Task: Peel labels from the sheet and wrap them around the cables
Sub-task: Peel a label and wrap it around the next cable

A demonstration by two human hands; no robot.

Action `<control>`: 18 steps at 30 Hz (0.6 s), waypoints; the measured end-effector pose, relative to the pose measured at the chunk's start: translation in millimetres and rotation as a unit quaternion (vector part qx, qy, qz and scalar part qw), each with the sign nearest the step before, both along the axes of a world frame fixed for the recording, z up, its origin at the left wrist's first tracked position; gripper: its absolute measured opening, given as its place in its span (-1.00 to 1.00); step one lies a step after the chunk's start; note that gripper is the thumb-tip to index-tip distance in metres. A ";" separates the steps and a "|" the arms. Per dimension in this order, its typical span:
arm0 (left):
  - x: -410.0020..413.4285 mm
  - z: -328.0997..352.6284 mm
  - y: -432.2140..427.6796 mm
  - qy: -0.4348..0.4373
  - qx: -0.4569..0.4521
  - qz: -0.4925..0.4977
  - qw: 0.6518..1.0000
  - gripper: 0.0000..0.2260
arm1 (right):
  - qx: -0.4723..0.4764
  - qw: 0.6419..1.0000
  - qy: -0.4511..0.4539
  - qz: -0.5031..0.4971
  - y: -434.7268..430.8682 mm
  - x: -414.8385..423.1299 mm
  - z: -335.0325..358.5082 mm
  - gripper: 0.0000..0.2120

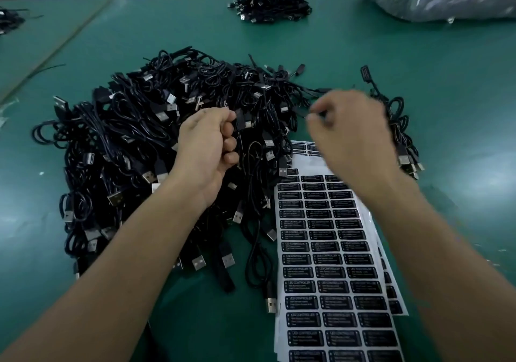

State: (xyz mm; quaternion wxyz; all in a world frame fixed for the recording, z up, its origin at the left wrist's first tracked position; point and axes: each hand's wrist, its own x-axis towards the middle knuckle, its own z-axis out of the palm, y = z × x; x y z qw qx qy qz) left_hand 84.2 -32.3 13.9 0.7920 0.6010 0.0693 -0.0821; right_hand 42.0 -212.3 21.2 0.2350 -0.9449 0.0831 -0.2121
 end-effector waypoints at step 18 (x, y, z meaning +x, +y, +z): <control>-5.8 -2.5 -1.1 -0.060 0.086 -0.048 0.993 -0.72 | 0.109 0.994 0.022 -0.015 47.5 33.8 -15.4 -0.73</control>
